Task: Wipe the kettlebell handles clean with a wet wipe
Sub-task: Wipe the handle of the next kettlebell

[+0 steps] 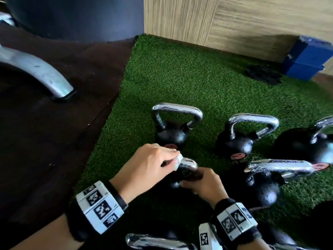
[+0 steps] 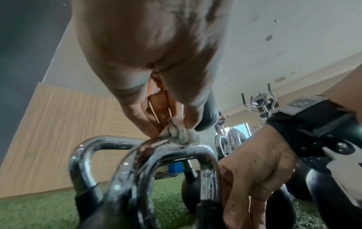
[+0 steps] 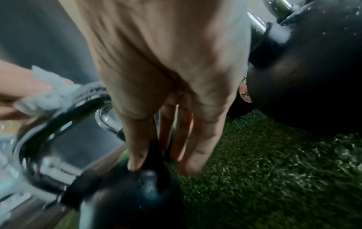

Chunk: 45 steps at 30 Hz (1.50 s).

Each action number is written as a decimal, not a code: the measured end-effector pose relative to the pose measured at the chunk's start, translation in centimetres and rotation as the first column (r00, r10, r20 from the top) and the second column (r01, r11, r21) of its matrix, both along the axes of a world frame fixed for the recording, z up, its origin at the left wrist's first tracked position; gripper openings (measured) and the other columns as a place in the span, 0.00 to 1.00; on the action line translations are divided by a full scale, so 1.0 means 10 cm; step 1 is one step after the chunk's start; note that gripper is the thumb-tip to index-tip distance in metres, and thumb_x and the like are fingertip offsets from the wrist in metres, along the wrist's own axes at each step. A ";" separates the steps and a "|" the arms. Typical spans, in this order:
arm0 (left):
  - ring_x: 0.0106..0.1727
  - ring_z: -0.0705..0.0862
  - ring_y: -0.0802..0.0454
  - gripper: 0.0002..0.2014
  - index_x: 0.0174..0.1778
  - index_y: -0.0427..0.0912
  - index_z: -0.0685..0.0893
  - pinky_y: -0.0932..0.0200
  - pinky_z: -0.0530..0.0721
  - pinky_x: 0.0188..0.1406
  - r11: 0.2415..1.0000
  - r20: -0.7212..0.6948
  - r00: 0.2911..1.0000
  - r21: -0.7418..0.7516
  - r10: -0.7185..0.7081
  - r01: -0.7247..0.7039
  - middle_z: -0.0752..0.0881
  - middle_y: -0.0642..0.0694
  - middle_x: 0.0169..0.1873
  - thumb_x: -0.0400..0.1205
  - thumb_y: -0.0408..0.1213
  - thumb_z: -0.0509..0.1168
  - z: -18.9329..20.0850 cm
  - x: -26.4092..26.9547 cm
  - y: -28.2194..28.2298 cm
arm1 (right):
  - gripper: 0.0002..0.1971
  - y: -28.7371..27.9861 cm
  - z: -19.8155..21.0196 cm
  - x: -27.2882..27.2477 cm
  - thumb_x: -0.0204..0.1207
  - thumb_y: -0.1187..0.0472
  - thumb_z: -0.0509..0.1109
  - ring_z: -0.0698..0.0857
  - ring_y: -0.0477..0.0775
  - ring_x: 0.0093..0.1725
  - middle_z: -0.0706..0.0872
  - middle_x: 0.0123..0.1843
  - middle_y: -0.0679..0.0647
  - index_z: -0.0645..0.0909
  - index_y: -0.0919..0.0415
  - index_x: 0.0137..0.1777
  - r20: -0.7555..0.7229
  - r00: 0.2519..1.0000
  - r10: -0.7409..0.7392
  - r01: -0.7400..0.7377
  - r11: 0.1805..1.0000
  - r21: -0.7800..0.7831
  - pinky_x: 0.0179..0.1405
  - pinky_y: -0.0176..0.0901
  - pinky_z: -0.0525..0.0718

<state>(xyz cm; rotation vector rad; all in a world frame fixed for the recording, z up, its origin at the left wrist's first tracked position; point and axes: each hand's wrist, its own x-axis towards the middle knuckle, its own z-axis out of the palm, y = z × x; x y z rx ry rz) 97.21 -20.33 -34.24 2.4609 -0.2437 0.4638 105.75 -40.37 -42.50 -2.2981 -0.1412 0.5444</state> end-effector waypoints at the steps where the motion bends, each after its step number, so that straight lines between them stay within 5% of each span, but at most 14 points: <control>1: 0.59 0.90 0.62 0.14 0.64 0.48 0.93 0.62 0.83 0.65 1.000 -0.014 1.000 0.002 0.016 -0.016 0.92 0.57 0.59 0.86 0.45 0.68 0.00 -0.03 0.07 | 0.20 0.02 -0.03 -0.03 0.55 0.50 0.91 0.85 0.33 0.35 0.89 0.33 0.39 0.92 0.48 0.48 0.052 0.999 -0.010 0.010 1.000 -0.001 0.36 0.21 0.80; 3: 0.65 0.87 0.65 0.15 0.68 0.47 0.90 0.63 0.82 0.69 1.000 -0.046 0.999 0.023 0.021 -0.020 0.89 0.56 0.65 0.86 0.42 0.70 0.00 -0.10 0.17 | 0.18 0.07 -0.07 -0.08 0.56 0.49 0.90 0.80 0.25 0.35 0.84 0.30 0.33 0.92 0.46 0.46 0.123 0.991 -0.045 0.044 0.999 0.013 0.30 0.15 0.73; 8: 0.68 0.86 0.61 0.18 0.71 0.41 0.88 0.64 0.86 0.65 0.996 -0.105 0.994 0.093 0.001 0.009 0.88 0.47 0.69 0.84 0.27 0.71 -0.03 -0.22 0.13 | 0.16 0.12 -0.14 -0.16 0.56 0.46 0.90 0.83 0.28 0.37 0.86 0.31 0.35 0.86 0.39 0.38 0.125 0.985 -0.118 0.108 0.991 0.083 0.32 0.16 0.76; 11: 0.42 0.88 0.76 0.16 0.69 0.43 0.89 0.83 0.78 0.34 0.988 -0.150 0.981 -0.075 0.125 -0.137 0.93 0.49 0.57 0.86 0.29 0.69 -0.06 -0.26 0.31 | 0.16 0.12 -0.14 -0.14 0.53 0.46 0.91 0.84 0.24 0.34 0.87 0.29 0.30 0.85 0.36 0.33 0.094 0.986 -0.138 0.129 0.987 0.101 0.31 0.16 0.76; 13: 0.19 0.79 0.62 0.15 0.70 0.51 0.88 0.72 0.68 0.16 0.973 -0.206 0.963 -0.117 0.174 -0.201 0.95 0.51 0.51 0.87 0.35 0.69 -0.16 -0.28 0.42 | 0.17 0.12 -0.14 -0.13 0.51 0.46 0.91 0.82 0.20 0.33 0.85 0.26 0.27 0.84 0.38 0.30 0.082 0.984 -0.156 0.148 0.984 0.097 0.28 0.15 0.75; 15: 0.17 0.78 0.59 0.16 0.69 0.53 0.88 0.68 0.72 0.13 0.971 -0.197 0.968 -0.151 0.154 -0.185 0.91 0.57 0.59 0.86 0.38 0.70 -0.24 -0.31 0.46 | 0.17 0.13 -0.15 -0.12 0.51 0.47 0.91 0.81 0.19 0.33 0.85 0.26 0.30 0.84 0.39 0.30 0.082 0.984 -0.158 0.150 0.984 0.096 0.27 0.15 0.74; 17: 0.20 0.82 0.64 0.15 0.68 0.53 0.89 0.70 0.78 0.17 0.965 -0.167 0.974 -0.189 0.152 -0.183 0.89 0.64 0.59 0.85 0.38 0.71 -0.32 -0.32 0.48 | 0.16 0.12 -0.16 -0.12 0.52 0.46 0.91 0.83 0.23 0.32 0.87 0.29 0.34 0.84 0.40 0.31 0.088 0.984 -0.155 0.147 0.985 0.092 0.27 0.15 0.74; 19: 0.37 0.92 0.63 0.14 0.66 0.55 0.90 0.62 0.91 0.35 0.935 -0.219 0.961 -0.273 0.169 -0.227 0.91 0.66 0.56 0.85 0.39 0.72 -0.44 -0.30 0.56 | 0.16 0.11 -0.15 -0.12 0.53 0.45 0.90 0.83 0.26 0.33 0.88 0.31 0.36 0.85 0.40 0.34 0.094 0.985 -0.143 0.135 0.987 0.085 0.28 0.16 0.75; 21: 0.55 0.92 0.64 0.13 0.63 0.56 0.91 0.56 0.91 0.58 0.887 -0.336 0.933 -0.381 0.131 -0.261 0.92 0.66 0.54 0.82 0.45 0.73 -0.60 -0.28 0.64 | 0.16 0.11 -0.15 -0.12 0.53 0.45 0.90 0.82 0.28 0.36 0.88 0.32 0.36 0.85 0.41 0.34 0.095 0.986 -0.138 0.131 0.988 0.078 0.27 0.17 0.75; 23: 0.61 0.90 0.64 0.14 0.61 0.54 0.93 0.55 0.88 0.66 0.823 -0.390 0.918 -0.497 0.071 -0.274 0.92 0.60 0.57 0.79 0.47 0.74 -0.77 -0.28 0.66 | 0.17 0.11 -0.15 -0.11 0.54 0.45 0.90 0.82 0.28 0.36 0.87 0.31 0.36 0.84 0.41 0.33 0.094 0.987 -0.131 0.124 0.990 0.073 0.27 0.17 0.73; 29: 0.55 0.93 0.54 0.09 0.51 0.55 0.96 0.54 0.90 0.62 0.688 -0.418 0.907 -0.674 -0.054 -0.269 0.95 0.50 0.51 0.78 0.44 0.74 -1.09 -0.26 0.53 | 0.18 0.11 -0.13 -0.13 0.54 0.48 0.91 0.84 0.32 0.40 0.88 0.34 0.36 0.83 0.41 0.35 0.094 0.983 -0.154 0.145 0.985 0.098 0.37 0.28 0.79; 38: 0.52 0.94 0.48 0.10 0.50 0.47 0.96 0.63 0.91 0.50 0.440 -0.418 0.908 -0.819 -0.021 -0.367 0.95 0.40 0.48 0.80 0.27 0.74 -1.18 -0.09 0.50 | 0.20 0.14 -0.07 -0.20 0.49 0.52 0.93 0.87 0.39 0.37 0.89 0.34 0.43 0.85 0.51 0.35 0.088 0.976 -0.200 0.196 0.979 0.047 0.30 0.26 0.77; 43: 0.50 0.94 0.49 0.09 0.52 0.38 0.94 0.63 0.92 0.49 0.380 -0.398 0.916 -0.856 -0.051 -0.351 0.95 0.40 0.51 0.82 0.22 0.71 -1.08 0.27 0.53 | 0.20 0.10 0.00 -0.26 0.57 0.64 0.85 0.80 0.41 0.30 0.79 0.24 0.42 0.74 0.49 0.22 0.154 0.988 0.020 -0.002 0.993 -0.116 0.25 0.20 0.72; 45: 0.51 0.94 0.50 0.10 0.47 0.40 0.94 0.64 0.91 0.47 0.400 -0.405 0.913 -0.845 -0.045 -0.355 0.95 0.43 0.51 0.82 0.21 0.71 -1.06 0.42 0.48 | 0.13 0.10 0.02 -0.28 0.61 0.66 0.80 0.81 0.42 0.32 0.80 0.25 0.43 0.81 0.50 0.24 0.174 0.979 0.109 -0.081 0.984 -0.159 0.27 0.18 0.71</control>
